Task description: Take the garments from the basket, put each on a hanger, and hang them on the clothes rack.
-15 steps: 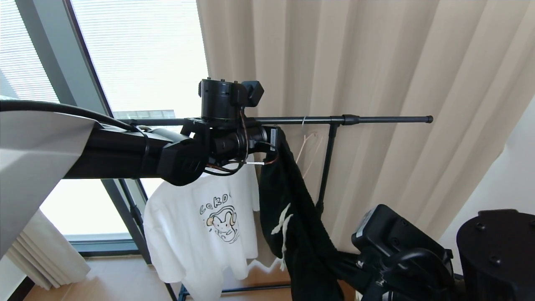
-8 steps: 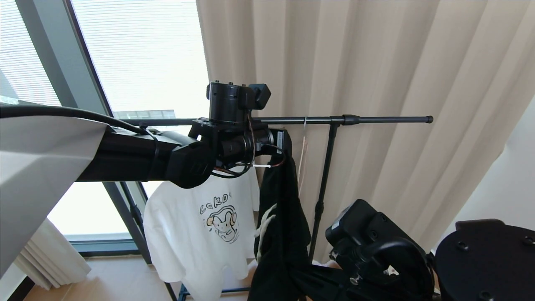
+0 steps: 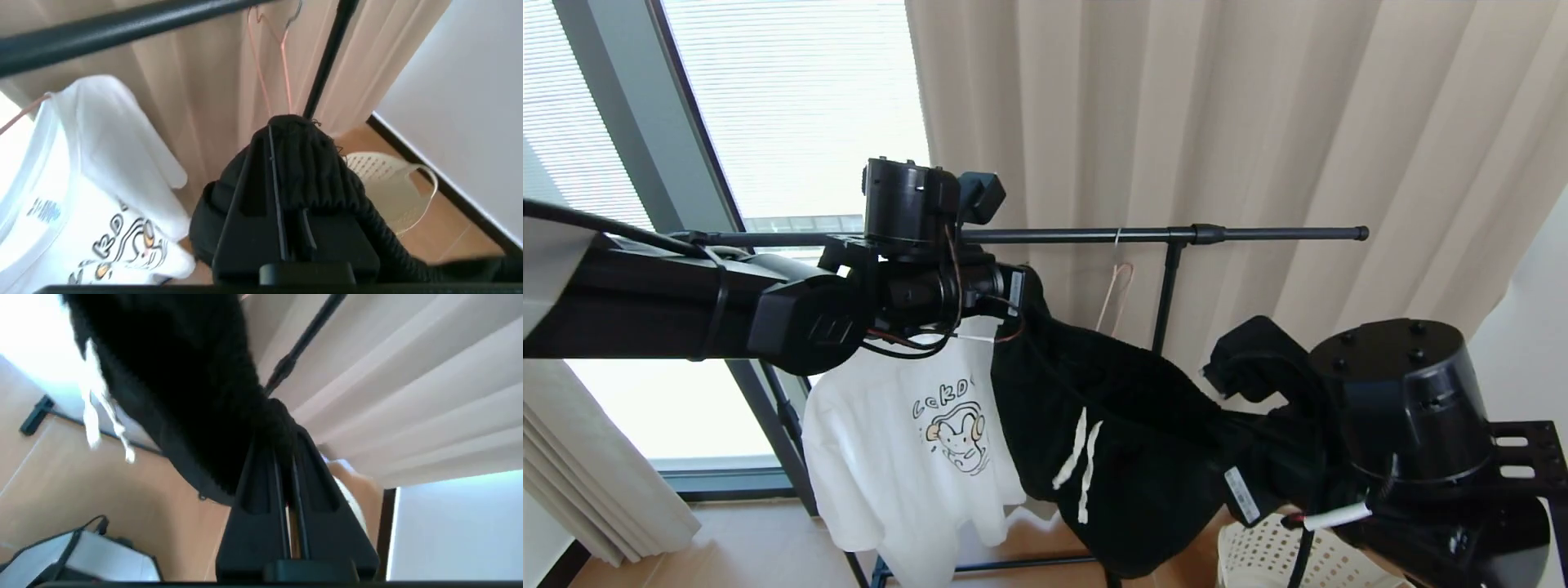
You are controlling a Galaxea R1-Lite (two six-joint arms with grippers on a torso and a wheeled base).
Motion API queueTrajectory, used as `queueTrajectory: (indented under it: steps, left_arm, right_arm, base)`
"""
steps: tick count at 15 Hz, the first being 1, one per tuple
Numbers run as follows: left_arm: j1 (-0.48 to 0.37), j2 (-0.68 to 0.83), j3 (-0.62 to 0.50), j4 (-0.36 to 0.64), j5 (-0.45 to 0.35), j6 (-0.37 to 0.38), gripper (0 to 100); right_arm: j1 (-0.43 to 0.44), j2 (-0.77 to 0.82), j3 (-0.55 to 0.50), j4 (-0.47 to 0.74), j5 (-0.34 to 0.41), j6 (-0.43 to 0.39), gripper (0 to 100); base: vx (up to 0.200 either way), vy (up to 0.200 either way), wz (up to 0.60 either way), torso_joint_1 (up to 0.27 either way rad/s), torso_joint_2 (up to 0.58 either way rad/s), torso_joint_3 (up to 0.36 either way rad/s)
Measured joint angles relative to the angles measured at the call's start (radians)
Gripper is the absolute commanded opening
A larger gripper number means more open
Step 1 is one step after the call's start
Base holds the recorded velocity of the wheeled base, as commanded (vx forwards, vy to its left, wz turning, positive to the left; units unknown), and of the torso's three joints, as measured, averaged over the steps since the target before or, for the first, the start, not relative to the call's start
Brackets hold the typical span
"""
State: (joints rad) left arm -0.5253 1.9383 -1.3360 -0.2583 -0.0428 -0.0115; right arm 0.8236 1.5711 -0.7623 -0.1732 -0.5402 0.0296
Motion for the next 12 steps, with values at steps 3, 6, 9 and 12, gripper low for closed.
queueTrajectory:
  steps: [3,6,9,12]
  left_arm:
    - [0.008,-0.107,0.161,0.053,0.006,0.09,0]
    - [-0.014,-0.224,0.309,0.175,0.007,0.119,0]
    - [-0.123,-0.277,0.428,0.184,0.004,0.062,0]
    - [-0.29,-0.278,0.451,0.18,0.003,-0.165,0]
  right_arm:
    - [-0.127,0.091,-0.111,-0.031,-0.017,-0.051,0]
    - [-0.185,0.214,-0.32,-0.038,-0.062,-0.081,0]
    - [-0.208,0.351,-0.499,-0.044,-0.11,-0.096,0]
    - [-0.175,0.44,-0.591,-0.075,-0.118,-0.061,0]
  base:
    - [0.0,0.0,0.0,0.0,0.0,0.0]
    - [0.0,0.0,0.0,0.0,0.0,0.0]
    - [0.0,0.0,0.0,0.0,0.0,0.0]
    - [0.0,0.0,0.0,0.0,0.0,0.0]
